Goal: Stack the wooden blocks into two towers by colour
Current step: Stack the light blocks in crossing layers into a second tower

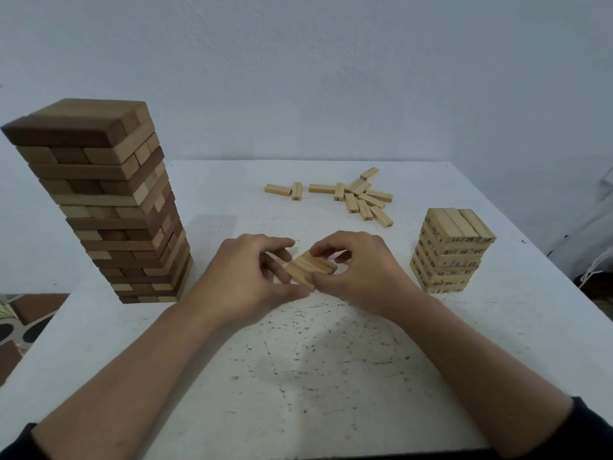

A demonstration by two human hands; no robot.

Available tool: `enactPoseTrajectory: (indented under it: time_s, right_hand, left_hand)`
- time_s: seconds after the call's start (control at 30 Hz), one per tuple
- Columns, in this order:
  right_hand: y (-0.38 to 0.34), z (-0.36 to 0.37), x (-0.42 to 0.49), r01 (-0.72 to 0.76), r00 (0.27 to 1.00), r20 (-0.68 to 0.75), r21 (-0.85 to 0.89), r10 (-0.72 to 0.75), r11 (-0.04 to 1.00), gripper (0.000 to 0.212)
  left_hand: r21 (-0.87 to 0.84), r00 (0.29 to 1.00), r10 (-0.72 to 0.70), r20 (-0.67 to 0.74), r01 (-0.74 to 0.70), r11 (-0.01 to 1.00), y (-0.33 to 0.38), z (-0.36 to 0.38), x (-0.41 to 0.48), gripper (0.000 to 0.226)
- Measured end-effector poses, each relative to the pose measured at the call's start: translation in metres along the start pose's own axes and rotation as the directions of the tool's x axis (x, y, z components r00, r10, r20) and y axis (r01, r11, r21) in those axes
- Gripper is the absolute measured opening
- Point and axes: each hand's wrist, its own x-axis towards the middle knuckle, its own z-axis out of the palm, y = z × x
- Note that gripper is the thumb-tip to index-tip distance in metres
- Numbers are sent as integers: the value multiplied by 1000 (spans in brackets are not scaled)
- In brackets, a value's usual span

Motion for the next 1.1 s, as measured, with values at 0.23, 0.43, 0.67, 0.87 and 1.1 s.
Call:
enactPoseTrajectory:
  time_s: [0.23, 0.43, 0.67, 0.87, 1.1]
  right_hand:
    - [-1, -3, 1, 105, 988, 121, -32, -100, 994, 30]
    - [-5, -12, -9, 111, 970, 231, -132, -78, 985, 44]
    - [6, -9, -28, 137, 904, 416, -488, 92, 862, 75]
    - [15, 2, -30, 180, 934, 356, -564, 40, 806, 65]
    - [14, 4, -32, 197, 945, 328, -576, 3, 793, 60]
  left_hand:
    - [139, 978, 151, 145, -171, 975, 1, 0, 1, 44]
    - [178, 990, 130, 58, -138, 974, -5, 9, 4, 51]
    - [358, 986, 72, 153, -123, 925, -9, 3, 2, 83]
    - [383, 962, 90, 259, -188, 904, -17, -2, 2, 74]
    - [356, 971, 112, 209, -182, 917, -16, 1, 3, 79]
